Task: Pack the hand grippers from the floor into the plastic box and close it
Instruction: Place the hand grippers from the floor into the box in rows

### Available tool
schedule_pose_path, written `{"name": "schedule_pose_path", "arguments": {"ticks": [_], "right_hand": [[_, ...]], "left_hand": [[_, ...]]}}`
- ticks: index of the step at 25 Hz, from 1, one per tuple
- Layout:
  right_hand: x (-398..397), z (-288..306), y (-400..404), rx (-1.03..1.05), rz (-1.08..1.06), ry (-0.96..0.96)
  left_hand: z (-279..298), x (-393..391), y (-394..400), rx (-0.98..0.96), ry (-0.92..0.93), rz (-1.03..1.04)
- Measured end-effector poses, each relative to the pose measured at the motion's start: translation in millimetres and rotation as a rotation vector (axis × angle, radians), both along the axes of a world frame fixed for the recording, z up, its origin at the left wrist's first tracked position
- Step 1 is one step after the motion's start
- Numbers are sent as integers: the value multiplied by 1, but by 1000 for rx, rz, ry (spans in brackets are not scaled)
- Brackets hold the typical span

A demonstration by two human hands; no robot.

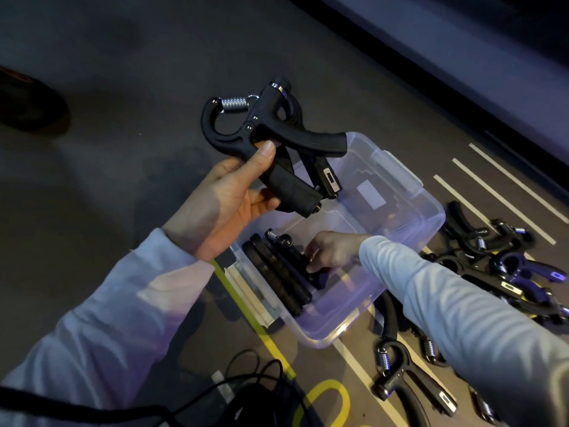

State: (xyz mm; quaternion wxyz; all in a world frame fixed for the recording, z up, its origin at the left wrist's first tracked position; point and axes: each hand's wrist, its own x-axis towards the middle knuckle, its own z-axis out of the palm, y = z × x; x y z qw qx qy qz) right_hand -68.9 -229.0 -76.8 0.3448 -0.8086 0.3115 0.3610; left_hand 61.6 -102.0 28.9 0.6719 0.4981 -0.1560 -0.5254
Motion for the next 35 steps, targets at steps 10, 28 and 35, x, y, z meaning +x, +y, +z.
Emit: {"name": "schedule_pose_path", "arguments": {"ticks": [10,28,35], "right_hand": [[-1,-7,23,-131,68,-4],[-11,65,-14,403,-1117,-823],[-31,92,-2,317,-621,-823]], "left_hand": [[-3,-3,1,23,-7,-30],[-7,-6,5,38,-1,-60],[-17,-19,7,15,89,-150]]}}
